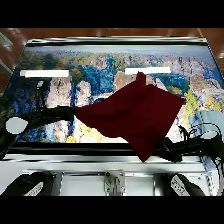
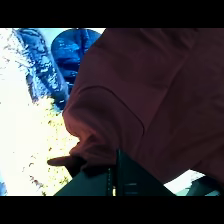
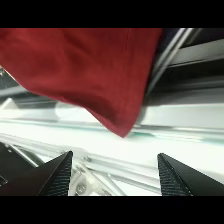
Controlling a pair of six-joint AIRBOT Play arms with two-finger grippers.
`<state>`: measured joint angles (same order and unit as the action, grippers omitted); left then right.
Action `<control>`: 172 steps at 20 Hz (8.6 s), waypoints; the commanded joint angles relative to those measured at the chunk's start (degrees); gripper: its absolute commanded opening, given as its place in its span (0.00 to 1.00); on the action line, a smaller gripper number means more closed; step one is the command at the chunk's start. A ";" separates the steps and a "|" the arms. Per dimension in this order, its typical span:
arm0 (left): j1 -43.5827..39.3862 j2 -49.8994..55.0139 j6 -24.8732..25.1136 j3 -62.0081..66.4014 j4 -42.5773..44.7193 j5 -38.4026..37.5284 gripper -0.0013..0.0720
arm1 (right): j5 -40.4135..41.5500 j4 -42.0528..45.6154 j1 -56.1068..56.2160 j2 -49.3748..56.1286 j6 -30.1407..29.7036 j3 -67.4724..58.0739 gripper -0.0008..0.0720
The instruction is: Fold the shirts.
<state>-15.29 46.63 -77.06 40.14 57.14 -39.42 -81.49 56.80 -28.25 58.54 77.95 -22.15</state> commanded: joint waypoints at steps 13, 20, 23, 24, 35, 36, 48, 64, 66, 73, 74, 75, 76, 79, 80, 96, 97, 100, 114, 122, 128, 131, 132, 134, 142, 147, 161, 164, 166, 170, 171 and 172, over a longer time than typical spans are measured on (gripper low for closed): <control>0.02 -0.04 0.00 -0.02 0.00 2.34 0.07 | 12.74 -4.94 -0.09 -0.37 0.79 6.36 0.90; 0.02 -0.04 -0.15 -0.02 -0.09 3.02 0.07 | 16.44 -9.05 -0.09 -0.37 0.17 9.40 0.90; 0.02 -0.04 -0.17 -0.02 -0.20 3.02 0.07 | 19.91 -10.38 5.97 -0.37 1.25 9.73 0.90; 0.02 -0.04 -0.17 -0.02 -0.20 3.02 0.07 | 22.25 -11.02 9.62 -0.37 2.95 9.70 0.90; 2.32 -0.39 0.02 6.64 2.05 3.76 0.07 | 14.27 -10.19 19.61 -3.02 -3.96 -9.62 0.10; 3.32 -0.87 1.05 10.19 2.60 3.06 0.07 | 12.46 -10.08 19.61 -4.92 -5.88 -15.56 0.10; 9.66 -11.85 2.67 67.19 7.61 -0.63 0.07 | 16.09 11.65 17.18 -18.12 0.20 -89.26 0.10; 9.66 -0.94 -0.63 41.62 29.46 -25.27 0.07 | -10.10 18.56 17.22 4.55 8.66 -68.91 0.10; 9.66 3.98 -0.83 36.26 29.42 -22.08 0.07 | -0.07 18.51 17.38 9.90 8.68 -62.66 0.10; 9.66 24.65 -11.61 33.83 27.39 -7.87 0.07 | 26.86 15.06 17.38 25.75 13.68 -61.40 0.10; 9.57 27.56 -13.53 33.81 25.44 -8.11 0.07 | 27.91 15.06 17.38 27.32 15.13 -61.40 0.10; 9.51 30.36 -14.34 33.81 23.06 -8.85 0.07 | 27.69 15.04 17.40 28.83 16.09 -61.40 0.10; 9.29 32.81 -14.32 33.81 20.68 -9.88 0.07 | 26.51 14.56 17.42 30.49 16.35 -61.40 0.10; 8.50 38.58 -14.36 33.83 15.69 -14.82 0.07 | 22.84 11.04 17.40 34.14 16.31 -61.40 0.12; 8.50 39.36 -14.34 33.83 14.51 -16.63 0.10 | 22.84 9.42 17.35 34.45 16.31 -61.40 0.19; 7.23 19.71 -15.19 8.09 21.79 -31.34 0.93 | -3.10 14.60 -2.73 18.32 0.37 -42.16 0.75; 4.74 19.76 -15.21 5.79 21.38 -29.44 0.93 | -2.05 14.16 -2.60 18.32 0.37 -41.09 0.75; -1.68 20.15 -15.21 1.42 21.40 -22.84 0.93 | 0.70 11.15 -2.60 18.32 0.39 -40.70 0.75; -4.72 28.55 -15.17 0.22 18.45 -13.99 0.26 | 3.30 10.75 -2.60 18.32 0.46 -40.68 0.75; -3.52 23.91 -12.57 2.43 19.26 -20.65 0.07 | -2.60 12.07 -2.64 25.99 -3.32 -37.73 0.94; -3.54 17.77 -13.55 2.43 19.76 -20.87 0.07 | 3.74 4.28 -2.58 33.05 -2.60 -37.70 0.93; -3.54 16.02 -14.34 2.43 19.17 -21.18 0.07 | 5.31 3.21 -2.58 35.41 -2.34 -37.70 0.89; -3.54 15.43 -14.36 2.43 18.99 -21.27 0.07 | 5.62 3.19 -2.58 36.13 -1.86 -37.70 0.86; -3.54 14.38 -14.36 2.43 18.86 -21.24 0.07 | 5.70 3.76 -1.84 37.51 -1.60 -37.70 0.86; -2.60 5.66 -18.95 13.57 32.61 -24.26 0.06 | 6.88 1.51 5.92 29.73 -6.97 -44.92 0.10; 7.45 -3.04 -20.15 47.89 38.69 -24.06 0.07 | 12.13 -4.70 3.82 6.40 -9.16 -70.29 0.10; 11.67 -14.49 -19.37 76.19 36.20 -37.51 0.07 | -1.68 20.96 2.95 -24.63 2.93 -84.39 0.10; 11.69 -14.49 -16.55 72.59 35.80 -43.50 0.07 | -9.57 21.75 2.95 -22.43 3.76 -84.37 0.10; 11.67 -14.49 -15.85 67.36 35.82 -46.25 0.07 | -19.76 21.77 2.97 -18.75 4.17 -83.36 0.10; 11.69 -13.51 -15.19 49.18 36.33 -45.75 0.07 | -23.08 25.38 2.95 -12.39 4.33 -69.22 0.10; 11.69 -12.26 -15.41 43.52 36.48 -44.22 0.07 | -21.57 25.88 2.97 -10.38 4.33 -63.95 0.10; 11.69 -10.49 -16.55 38.21 36.46 -41.31 0.07 | -19.12 25.24 3.39 -7.96 4.33 -59.41 0.10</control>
<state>-3.66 33.87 -92.77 91.09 92.55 -83.70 -100.79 79.92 -25.15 45.67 82.08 -92.01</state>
